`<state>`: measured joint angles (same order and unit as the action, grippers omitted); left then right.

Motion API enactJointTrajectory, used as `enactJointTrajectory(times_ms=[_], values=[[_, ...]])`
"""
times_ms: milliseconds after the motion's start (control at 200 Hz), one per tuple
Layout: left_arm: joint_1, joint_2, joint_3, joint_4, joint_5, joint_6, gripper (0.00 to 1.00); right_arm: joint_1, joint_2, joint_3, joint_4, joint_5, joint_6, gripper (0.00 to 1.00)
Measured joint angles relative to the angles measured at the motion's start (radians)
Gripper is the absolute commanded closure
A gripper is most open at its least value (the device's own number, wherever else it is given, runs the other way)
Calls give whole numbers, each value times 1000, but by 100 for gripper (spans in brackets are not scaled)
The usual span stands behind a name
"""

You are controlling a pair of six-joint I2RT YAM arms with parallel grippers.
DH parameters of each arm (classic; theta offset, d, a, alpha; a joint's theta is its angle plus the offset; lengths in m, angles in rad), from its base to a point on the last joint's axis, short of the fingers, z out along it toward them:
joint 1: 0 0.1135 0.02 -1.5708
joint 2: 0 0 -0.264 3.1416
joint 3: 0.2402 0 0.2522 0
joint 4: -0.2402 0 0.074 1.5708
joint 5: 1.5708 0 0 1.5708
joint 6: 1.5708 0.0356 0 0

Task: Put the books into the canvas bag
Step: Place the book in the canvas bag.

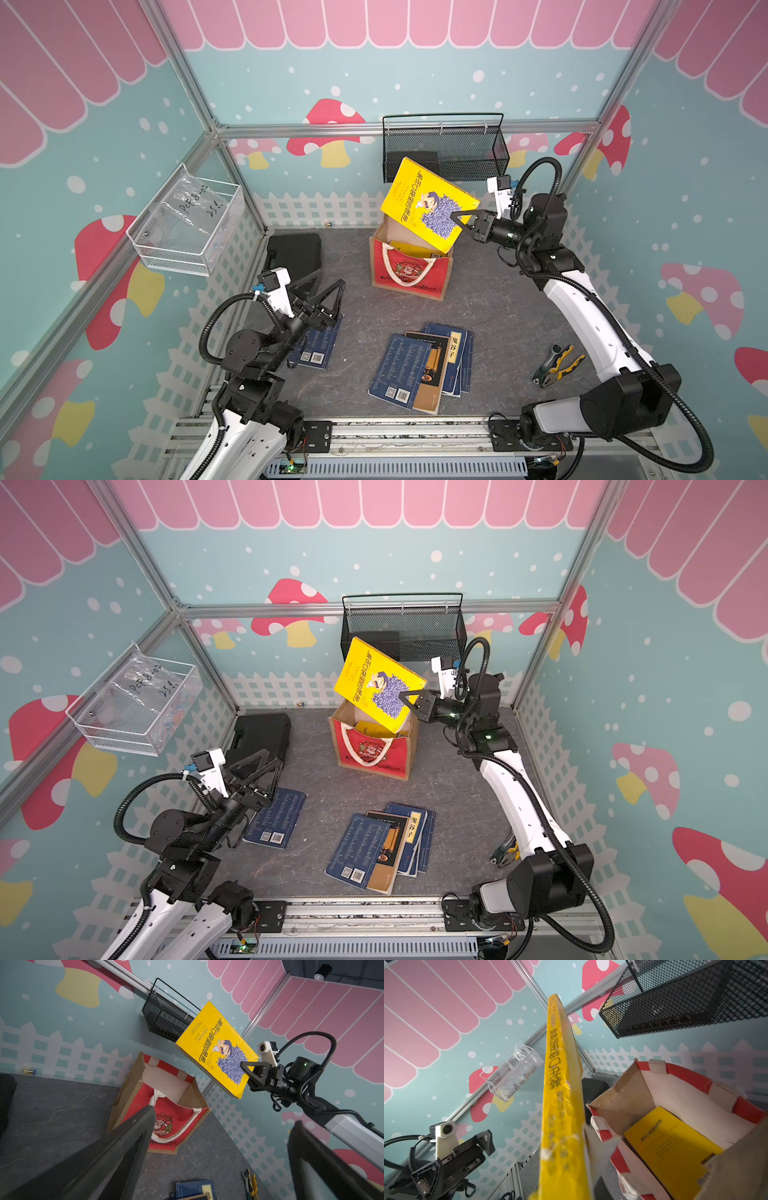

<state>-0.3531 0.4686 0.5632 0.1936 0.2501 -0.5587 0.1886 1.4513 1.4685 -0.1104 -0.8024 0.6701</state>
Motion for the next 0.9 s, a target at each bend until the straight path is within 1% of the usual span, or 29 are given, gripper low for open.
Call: enactJointTrajectory(times_ms=[130,305,475,650,901], values=[[1,-6,-6,-48,0,23,1,-5,99,100,-170,-8,-86,100],[5,-8,-20,-61,0,32,1,-5,203,216,-392,42,-193,100],[17,-21,-32,-58,2,31,1,-5,286,300,-496,58,-251,100],[27,-50,-49,-46,5,26,1,-4,394,425,-602,81,-291,100],[42,-68,-69,-32,6,15,1,3,496,600,-711,141,-348,100]])
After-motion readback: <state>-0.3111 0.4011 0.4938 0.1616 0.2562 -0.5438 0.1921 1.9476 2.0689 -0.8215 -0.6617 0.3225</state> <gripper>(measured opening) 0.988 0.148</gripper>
